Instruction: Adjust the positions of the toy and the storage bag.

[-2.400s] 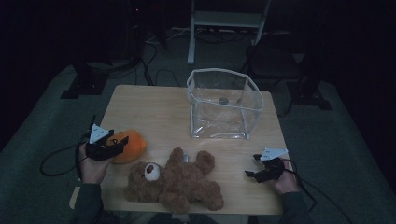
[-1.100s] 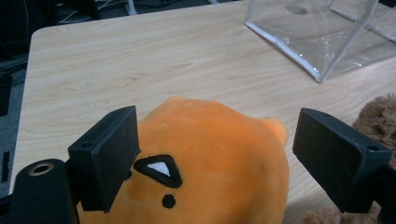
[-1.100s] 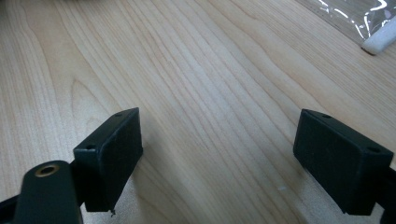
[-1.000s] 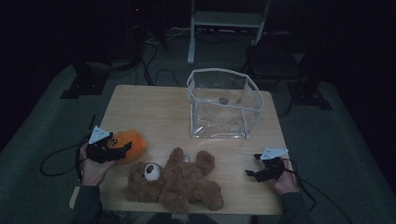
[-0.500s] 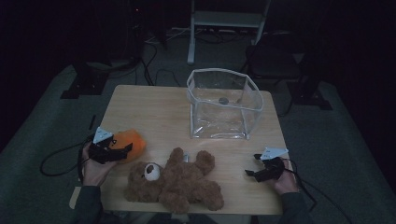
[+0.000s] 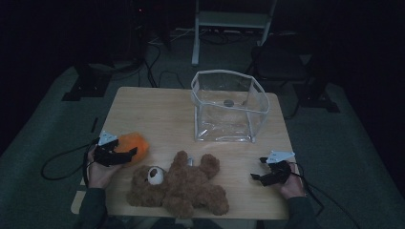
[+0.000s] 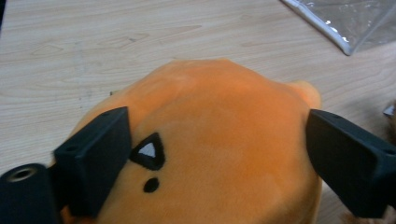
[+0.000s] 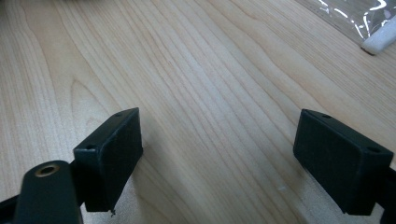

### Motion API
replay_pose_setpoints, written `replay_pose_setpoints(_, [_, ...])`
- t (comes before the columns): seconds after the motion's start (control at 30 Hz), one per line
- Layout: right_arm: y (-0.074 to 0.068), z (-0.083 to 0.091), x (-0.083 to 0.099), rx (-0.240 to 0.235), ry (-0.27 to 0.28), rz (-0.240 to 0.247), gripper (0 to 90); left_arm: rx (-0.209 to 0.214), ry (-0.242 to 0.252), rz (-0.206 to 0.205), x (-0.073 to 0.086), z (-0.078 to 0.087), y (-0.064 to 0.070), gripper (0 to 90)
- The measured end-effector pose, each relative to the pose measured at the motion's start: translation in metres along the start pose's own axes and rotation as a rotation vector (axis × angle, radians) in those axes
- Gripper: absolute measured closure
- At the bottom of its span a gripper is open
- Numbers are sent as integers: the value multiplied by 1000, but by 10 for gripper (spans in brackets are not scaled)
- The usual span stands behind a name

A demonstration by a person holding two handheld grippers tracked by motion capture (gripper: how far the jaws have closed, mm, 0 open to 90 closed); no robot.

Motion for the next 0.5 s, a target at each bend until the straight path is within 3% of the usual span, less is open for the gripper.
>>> replay_pose_setpoints(0.27, [0,0,0,0,1,0,149,-16,40,-10,-5,7,-1,433])
replay_pose_setpoints(0.5, [0,0,0,0,0,0,149,-36,45,-26,-9,9,0,490])
Point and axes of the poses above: each handheld gripper's, and its own axes: z roughly backward along the jaws, x roughly out of its underside, y roughly to its right, the point moved 6 cm from there along -z, roughly forward along the jaws, and after that the axes turned 4 degrees about -z, right-handed, at the moved point
